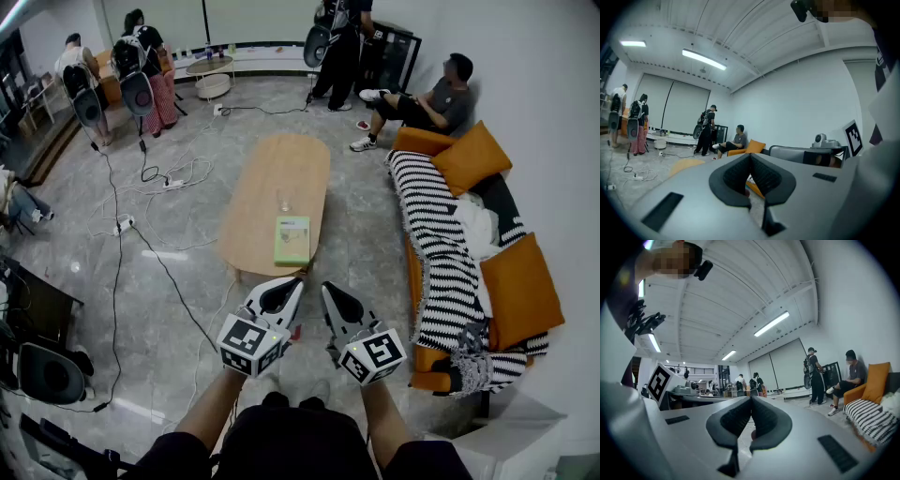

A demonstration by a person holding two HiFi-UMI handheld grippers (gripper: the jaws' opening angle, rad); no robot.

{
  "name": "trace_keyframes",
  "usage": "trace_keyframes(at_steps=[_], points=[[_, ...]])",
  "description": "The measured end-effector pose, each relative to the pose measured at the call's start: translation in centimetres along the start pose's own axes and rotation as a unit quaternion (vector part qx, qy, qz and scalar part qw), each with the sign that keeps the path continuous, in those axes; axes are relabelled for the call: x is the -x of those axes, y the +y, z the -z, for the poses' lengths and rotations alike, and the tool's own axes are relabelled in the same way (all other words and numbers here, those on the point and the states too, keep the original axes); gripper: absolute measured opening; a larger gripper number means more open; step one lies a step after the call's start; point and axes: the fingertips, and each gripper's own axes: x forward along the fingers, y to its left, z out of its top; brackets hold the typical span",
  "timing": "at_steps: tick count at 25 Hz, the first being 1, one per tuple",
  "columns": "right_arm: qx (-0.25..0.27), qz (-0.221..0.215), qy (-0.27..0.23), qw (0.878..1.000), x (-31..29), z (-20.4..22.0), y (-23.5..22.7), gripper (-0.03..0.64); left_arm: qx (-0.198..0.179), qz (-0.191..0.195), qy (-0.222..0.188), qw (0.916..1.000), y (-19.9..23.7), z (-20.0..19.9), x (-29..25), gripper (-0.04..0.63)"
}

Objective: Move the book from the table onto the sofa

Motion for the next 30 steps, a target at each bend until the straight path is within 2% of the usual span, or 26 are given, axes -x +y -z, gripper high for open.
trace_keyframes(at_steps=[23, 30], points=[[0.002, 0.000, 0.001, 1.000, -1.6, 1.0, 1.8, 0.023, 0.011, -0.002, -0.003, 0.9999, 2.0, 0.8, 1.8, 0.014], [-0.002, 0.011, 0.007, 1.000, -3.6, 1.7, 3.4, 0.023, 0.012, 0.004, -0.001, 0.9999, 4.7, 0.9, 3.5, 0.014]])
